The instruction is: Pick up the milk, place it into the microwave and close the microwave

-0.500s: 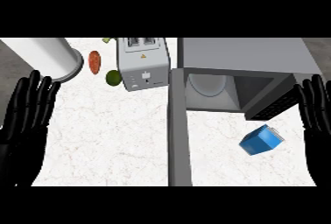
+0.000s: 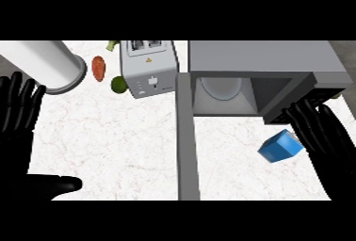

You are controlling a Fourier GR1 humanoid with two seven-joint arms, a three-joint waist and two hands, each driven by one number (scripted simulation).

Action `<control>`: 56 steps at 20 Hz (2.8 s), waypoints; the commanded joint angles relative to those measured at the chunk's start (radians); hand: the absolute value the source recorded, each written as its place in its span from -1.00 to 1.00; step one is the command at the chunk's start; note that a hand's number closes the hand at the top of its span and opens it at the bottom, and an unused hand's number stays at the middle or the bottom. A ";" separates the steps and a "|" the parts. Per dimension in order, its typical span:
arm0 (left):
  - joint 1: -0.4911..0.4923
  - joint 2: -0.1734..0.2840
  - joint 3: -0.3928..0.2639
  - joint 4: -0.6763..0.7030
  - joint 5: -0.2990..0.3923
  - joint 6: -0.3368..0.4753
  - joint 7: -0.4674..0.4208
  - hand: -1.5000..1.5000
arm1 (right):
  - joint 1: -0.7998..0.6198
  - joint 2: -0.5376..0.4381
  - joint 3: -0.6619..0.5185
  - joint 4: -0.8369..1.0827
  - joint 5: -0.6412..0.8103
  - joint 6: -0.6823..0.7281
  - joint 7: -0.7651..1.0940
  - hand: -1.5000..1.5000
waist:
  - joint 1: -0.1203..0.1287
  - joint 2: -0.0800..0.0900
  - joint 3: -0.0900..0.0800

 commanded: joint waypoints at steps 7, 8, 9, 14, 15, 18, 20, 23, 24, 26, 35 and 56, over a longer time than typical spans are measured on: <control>0.137 -0.008 0.072 -0.018 0.101 -0.087 -0.043 -1.00 | 0.212 -0.023 -0.028 -0.072 -0.199 0.194 0.002 -1.00 | -0.006 0.000 0.003; 0.214 -0.045 0.028 -0.085 0.057 -0.068 -0.039 -1.00 | 0.229 0.018 0.009 -0.044 -0.110 0.203 -0.052 -1.00 | -0.004 0.000 0.003; 0.220 -0.025 0.028 -0.152 0.089 -0.077 0.034 -1.00 | 0.283 0.035 0.013 -0.101 -0.083 0.191 -0.063 -1.00 | -0.006 -0.001 0.003; 0.254 -0.051 0.028 -0.134 0.061 -0.100 -0.028 -1.00 | 0.286 0.051 -0.053 -0.092 0.000 0.173 -0.093 -1.00 | -0.006 0.000 0.003; 0.335 -0.074 0.017 -0.145 0.051 -0.123 -0.087 -1.00 | 0.233 0.010 -0.147 -0.038 -0.057 0.174 -0.105 -1.00 | -0.001 0.000 0.003; 0.377 -0.096 -0.020 -0.192 0.026 -0.126 -0.075 -1.00 | 0.228 0.040 -0.159 -0.006 0.045 0.152 -0.163 -1.00 | -0.001 0.000 0.003; 0.334 -0.058 0.051 -0.099 0.081 -0.175 -0.116 -1.00 | 0.179 0.086 -0.111 0.021 0.130 0.100 -0.161 -1.00 | -0.002 0.001 0.003; 0.409 -0.054 0.080 -0.206 0.132 -0.192 -0.060 -1.00 | 0.191 0.091 -0.139 0.052 0.157 0.096 -0.204 -1.00 | -0.001 0.000 0.003; 0.388 -0.097 0.022 -0.136 0.032 -0.180 -0.136 -1.00 | 0.162 0.101 -0.133 0.171 0.221 0.120 -0.307 -1.00 | -0.002 0.001 0.003; 0.469 -0.110 0.020 -0.192 0.060 -0.218 -0.144 -1.00 | 0.090 0.092 -0.167 0.161 0.194 0.055 -0.220 -1.00 | 0.003 0.001 0.003; 0.541 -0.084 0.113 -0.278 0.146 -0.286 -0.114 -1.00 | 0.056 0.093 -0.188 0.415 0.329 0.049 -0.414 -1.00 | 0.007 0.001 0.003; 0.572 -0.149 -0.034 -0.222 0.009 -0.232 -0.207 -1.00 | -0.159 -0.110 -0.313 1.056 0.428 0.096 -0.763 -1.00 | 0.004 0.001 0.003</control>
